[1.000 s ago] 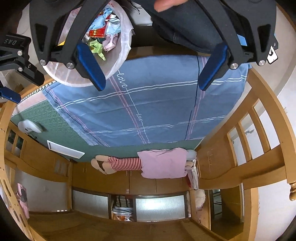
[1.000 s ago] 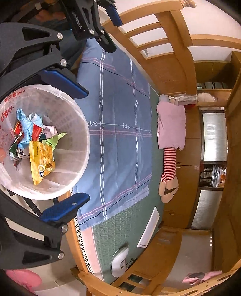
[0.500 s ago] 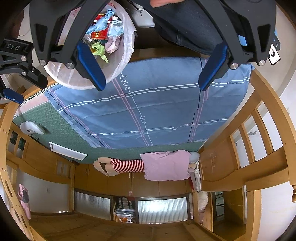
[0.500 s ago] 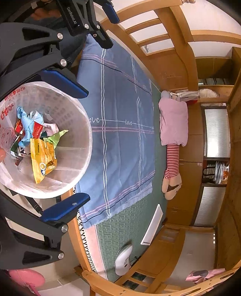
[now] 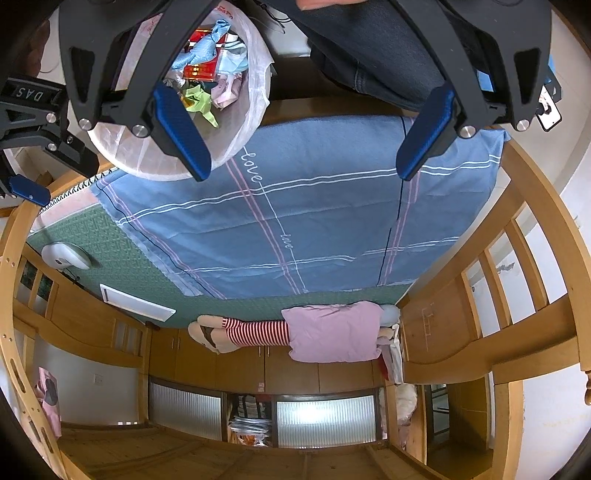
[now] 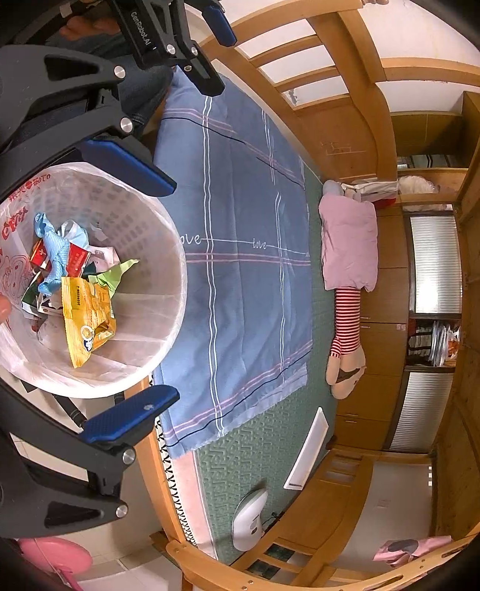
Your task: Collect trash
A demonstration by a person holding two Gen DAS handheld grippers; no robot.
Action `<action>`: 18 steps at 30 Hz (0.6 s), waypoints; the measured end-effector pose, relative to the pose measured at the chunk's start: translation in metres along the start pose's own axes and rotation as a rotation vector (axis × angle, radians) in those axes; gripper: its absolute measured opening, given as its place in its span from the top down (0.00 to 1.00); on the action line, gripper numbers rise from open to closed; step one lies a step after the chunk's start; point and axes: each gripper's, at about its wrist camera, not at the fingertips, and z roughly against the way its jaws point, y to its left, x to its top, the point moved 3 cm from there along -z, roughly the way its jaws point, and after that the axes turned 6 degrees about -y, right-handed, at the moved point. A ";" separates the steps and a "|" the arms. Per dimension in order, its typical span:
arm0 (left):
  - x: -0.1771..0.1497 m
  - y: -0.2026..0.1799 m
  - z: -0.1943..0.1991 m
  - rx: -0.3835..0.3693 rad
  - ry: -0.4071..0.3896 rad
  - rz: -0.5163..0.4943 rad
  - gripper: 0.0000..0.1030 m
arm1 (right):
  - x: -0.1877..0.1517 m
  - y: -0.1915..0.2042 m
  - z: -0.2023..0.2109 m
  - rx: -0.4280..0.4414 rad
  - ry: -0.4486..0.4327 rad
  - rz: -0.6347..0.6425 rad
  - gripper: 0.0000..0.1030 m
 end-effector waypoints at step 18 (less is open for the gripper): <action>-0.003 -0.003 -0.003 -0.012 0.017 0.002 0.03 | -0.003 -0.004 -0.006 0.002 0.020 -0.009 0.03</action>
